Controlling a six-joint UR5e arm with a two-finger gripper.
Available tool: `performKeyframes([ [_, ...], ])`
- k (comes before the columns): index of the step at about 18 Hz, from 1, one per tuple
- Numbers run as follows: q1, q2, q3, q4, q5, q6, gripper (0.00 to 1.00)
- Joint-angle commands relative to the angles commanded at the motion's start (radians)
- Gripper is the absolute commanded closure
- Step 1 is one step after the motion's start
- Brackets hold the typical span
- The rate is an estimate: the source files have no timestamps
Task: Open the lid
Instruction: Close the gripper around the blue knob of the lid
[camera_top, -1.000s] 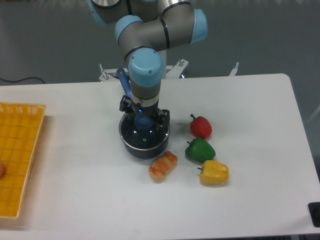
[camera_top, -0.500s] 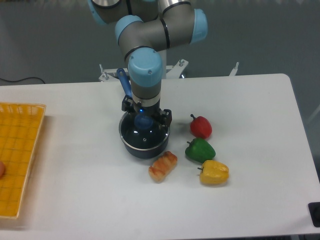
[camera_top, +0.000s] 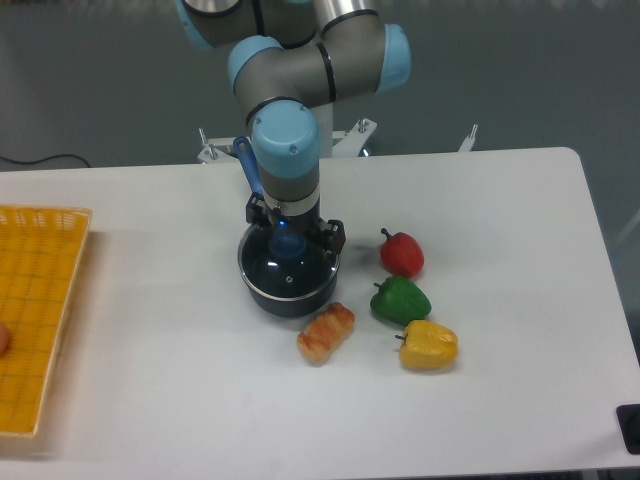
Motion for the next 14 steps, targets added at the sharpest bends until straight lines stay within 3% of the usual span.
performKeyframes([
  [12, -0.011, -0.006, -0.006, -0.002, 0.005, -0.005, 0.01],
  [14, -0.02, -0.006, -0.006, -0.002, 0.005, -0.006, 0.09],
])
